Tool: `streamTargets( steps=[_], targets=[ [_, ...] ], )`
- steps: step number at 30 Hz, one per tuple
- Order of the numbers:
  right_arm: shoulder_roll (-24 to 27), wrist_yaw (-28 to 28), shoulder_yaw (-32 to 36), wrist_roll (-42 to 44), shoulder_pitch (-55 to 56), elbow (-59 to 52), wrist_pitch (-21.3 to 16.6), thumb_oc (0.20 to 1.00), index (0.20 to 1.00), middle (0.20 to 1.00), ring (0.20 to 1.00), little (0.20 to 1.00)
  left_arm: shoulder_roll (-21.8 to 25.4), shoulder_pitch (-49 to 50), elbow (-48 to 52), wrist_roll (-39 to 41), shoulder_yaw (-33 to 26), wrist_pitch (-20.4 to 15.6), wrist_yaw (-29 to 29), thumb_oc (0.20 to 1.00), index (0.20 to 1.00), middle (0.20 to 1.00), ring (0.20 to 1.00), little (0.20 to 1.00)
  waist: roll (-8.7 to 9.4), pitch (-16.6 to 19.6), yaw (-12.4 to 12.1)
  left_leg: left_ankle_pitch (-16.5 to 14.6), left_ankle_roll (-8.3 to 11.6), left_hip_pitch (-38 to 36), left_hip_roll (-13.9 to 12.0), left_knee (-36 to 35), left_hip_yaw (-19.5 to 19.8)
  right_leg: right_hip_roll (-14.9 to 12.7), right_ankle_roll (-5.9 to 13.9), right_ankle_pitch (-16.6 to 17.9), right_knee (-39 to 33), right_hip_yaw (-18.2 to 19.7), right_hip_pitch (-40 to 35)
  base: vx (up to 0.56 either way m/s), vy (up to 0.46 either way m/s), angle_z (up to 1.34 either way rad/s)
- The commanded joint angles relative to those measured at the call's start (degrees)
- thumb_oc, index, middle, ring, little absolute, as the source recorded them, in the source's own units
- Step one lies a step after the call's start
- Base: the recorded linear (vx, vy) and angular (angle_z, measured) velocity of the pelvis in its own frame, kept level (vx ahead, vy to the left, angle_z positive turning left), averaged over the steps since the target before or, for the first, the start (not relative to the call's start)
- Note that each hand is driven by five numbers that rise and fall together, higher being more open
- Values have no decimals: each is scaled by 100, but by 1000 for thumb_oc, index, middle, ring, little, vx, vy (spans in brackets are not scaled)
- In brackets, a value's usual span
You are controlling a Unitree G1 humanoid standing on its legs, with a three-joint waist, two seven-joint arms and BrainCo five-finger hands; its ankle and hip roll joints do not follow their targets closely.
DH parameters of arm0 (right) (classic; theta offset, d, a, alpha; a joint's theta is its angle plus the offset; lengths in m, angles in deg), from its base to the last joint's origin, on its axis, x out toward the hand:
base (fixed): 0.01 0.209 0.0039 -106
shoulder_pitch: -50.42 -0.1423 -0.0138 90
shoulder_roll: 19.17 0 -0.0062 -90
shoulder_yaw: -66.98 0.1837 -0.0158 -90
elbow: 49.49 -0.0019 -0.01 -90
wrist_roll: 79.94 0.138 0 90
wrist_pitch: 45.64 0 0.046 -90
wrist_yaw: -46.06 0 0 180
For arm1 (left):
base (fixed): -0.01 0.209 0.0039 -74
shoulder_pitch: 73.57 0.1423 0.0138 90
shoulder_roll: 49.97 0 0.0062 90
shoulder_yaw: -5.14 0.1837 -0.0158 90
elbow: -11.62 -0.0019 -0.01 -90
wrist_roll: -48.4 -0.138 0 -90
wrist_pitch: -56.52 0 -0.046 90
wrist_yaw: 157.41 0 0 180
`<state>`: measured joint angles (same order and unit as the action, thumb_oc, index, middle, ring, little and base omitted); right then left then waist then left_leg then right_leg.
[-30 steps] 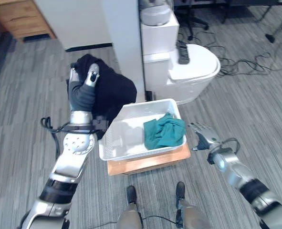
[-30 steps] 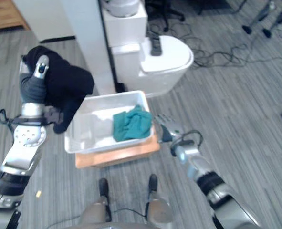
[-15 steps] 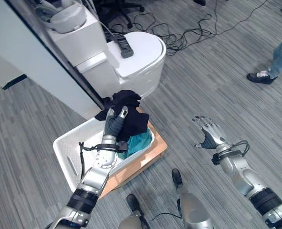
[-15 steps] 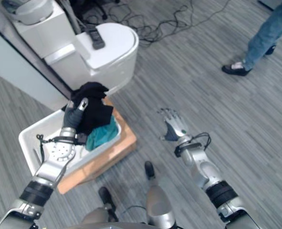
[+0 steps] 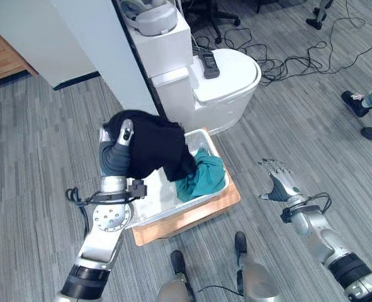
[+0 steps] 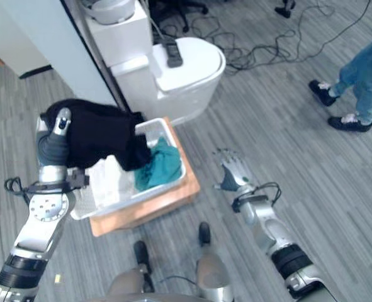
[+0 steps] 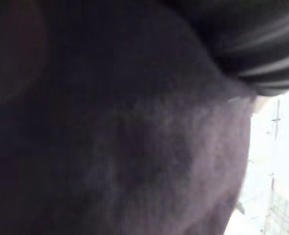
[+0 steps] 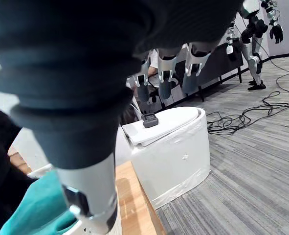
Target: Tidy up the quilt and then pick up the clothes from the bed and put them into the laundry hamper.
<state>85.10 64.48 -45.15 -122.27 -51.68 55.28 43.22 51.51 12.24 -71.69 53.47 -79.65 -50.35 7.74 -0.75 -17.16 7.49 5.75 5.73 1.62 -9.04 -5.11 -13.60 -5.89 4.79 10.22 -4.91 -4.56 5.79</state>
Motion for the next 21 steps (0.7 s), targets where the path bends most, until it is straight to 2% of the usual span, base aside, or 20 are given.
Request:
streamTargets(
  steps=[1,5,6,7,9,11,12,15,21],
  targets=[
    [-285,71,129,186,-130,89,-14,1000,1000,1000,1000,1000,218,-225,-460,-619,183,222,87,200,200,200,200,200,230,143,59,-897,31,-574,-19,11,-292,-333,523,-946,-9,-36,-125,-34,17,-1],
    [-384,51,53,247,-110,167,36,1000,1000,1000,1000,1000,-145,-247,-1637,-965,365,621,-22,200,200,200,200,200,268,63,107,-842,25,-461,-9,11,-366,-324,516,-871,-9,72,75,-47,27,-17],
    [-414,56,9,266,-112,234,54,1000,1000,1000,1000,1000,-222,-297,-1920,-950,413,663,-38,319,319,319,319,319,273,29,134,-857,28,-448,-16,11,-377,-323,526,-878,-9,85,93,-67,29,-22],
    [-445,53,-13,270,-105,252,75,1000,1000,1000,1000,1000,-270,-309,-2164,-911,411,726,6,1000,1000,1000,1000,1000,286,18,152,-823,34,-398,-16,11,-410,-325,517,-843,-9,117,164,-49,19,-13],
    [-460,34,-28,309,-98,250,77,1000,1000,1000,1000,1000,-384,-344,-2486,-605,448,776,140,1000,1000,1000,1000,1000,287,15,176,-808,36,-367,-13,11,-434,-319,509,-826,-9,140,212,-42,22,-7],
    [-452,-49,-88,323,-76,194,151,1000,1000,1000,1000,1000,-683,-461,-3232,824,413,842,367,1000,1000,1000,1000,1000,257,6,287,-808,48,-364,-27,11,-495,-290,501,-815,-9,194,265,-14,51,-17],
    [-447,-62,-111,324,-80,176,180,1000,1000,1000,1000,1000,-729,-517,-3380,1200,373,787,365,1000,1000,1000,1000,1000,248,8,318,-806,51,-371,-35,11,-515,-283,493,-812,-9,214,265,2,42,-17],
    [-368,-89,-122,391,-2,26,192,1000,1000,1000,1000,1000,-656,-549,-3288,1946,245,650,365,1000,1000,1000,1000,1000,223,43,407,-820,61,-426,-46,11,-556,-272,482,-823,-9,262,234,3,24,-17],
    [-178,-193,30,600,251,-7,86,1000,1000,1000,1000,1000,-416,-238,-3003,1899,-55,549,210,1000,1000,1000,1000,1000,153,227,446,-842,75,-628,-73,11,-564,-270,447,-900,-9,238,-6,38,21,-7]
  ],
)
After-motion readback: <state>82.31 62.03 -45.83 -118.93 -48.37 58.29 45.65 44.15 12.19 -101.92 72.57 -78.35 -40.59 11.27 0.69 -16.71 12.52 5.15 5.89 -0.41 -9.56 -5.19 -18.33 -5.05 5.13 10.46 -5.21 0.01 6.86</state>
